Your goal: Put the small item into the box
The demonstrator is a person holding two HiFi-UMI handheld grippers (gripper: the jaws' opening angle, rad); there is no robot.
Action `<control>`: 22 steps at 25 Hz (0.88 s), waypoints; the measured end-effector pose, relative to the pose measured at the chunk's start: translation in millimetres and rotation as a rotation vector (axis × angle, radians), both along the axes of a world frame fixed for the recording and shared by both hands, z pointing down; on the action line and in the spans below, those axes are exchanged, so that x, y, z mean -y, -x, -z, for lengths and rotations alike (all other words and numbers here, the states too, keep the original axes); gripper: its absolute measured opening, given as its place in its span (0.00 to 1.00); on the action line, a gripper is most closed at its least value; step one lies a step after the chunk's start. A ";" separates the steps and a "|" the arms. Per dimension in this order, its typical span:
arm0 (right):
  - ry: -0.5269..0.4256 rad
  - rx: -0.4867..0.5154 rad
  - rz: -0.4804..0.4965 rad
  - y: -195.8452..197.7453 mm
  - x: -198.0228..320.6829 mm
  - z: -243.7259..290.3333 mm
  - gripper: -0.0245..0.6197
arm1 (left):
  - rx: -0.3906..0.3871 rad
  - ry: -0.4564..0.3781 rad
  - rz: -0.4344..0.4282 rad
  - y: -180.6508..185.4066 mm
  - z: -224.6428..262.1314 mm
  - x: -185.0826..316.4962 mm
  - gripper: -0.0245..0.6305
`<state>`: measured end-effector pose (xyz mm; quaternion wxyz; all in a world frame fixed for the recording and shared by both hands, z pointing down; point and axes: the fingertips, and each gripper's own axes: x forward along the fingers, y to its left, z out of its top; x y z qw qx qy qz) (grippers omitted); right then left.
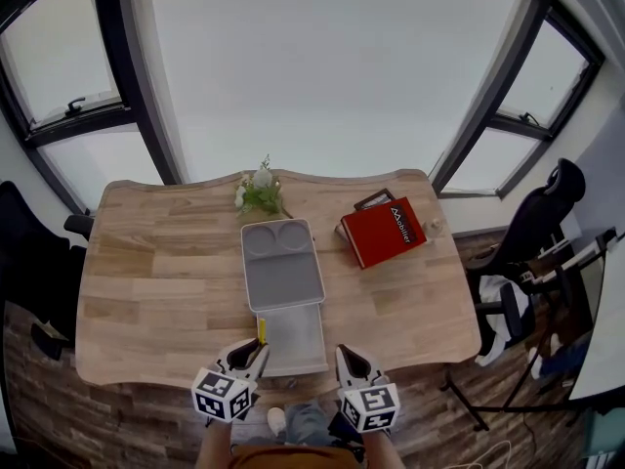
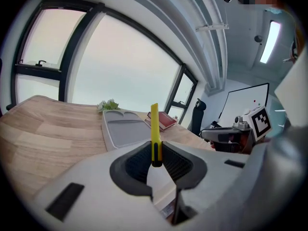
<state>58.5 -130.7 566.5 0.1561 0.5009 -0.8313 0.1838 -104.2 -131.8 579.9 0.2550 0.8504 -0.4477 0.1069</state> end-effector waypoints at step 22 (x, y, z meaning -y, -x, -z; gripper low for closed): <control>0.051 -0.049 0.035 6.1 22.9 -28.1 0.05 | 0.166 0.184 -0.209 -35.5 -65.8 -0.7 0.14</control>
